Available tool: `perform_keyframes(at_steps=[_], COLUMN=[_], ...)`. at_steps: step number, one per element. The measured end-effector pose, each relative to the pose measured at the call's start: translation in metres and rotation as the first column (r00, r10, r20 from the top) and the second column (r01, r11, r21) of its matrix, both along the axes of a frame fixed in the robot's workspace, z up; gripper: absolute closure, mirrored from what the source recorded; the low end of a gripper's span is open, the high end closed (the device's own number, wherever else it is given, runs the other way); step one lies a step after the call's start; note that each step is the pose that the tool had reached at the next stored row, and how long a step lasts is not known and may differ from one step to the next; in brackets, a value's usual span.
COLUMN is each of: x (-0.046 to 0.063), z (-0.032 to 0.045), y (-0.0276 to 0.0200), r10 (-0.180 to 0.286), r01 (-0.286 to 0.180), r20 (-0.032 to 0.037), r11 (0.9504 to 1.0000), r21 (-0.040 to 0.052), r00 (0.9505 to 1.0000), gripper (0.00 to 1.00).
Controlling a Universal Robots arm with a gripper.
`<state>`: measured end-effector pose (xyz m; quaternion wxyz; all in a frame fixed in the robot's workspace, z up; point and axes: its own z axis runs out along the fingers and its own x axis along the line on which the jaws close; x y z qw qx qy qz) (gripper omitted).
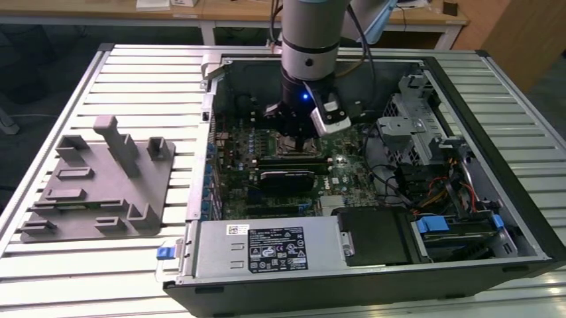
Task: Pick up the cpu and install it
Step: 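Install the second cpu locking lever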
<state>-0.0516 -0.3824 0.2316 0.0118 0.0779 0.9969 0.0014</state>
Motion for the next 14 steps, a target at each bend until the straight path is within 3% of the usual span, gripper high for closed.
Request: perform_keyframes(at_steps=[14], x=[-0.0075], z=[-0.0096], y=[-0.0016], r10=[0.016], r01=[-0.016], r20=[0.0001], r11=[0.9999], r21=[0.0011], r00=[0.9999], gripper=[0.89])
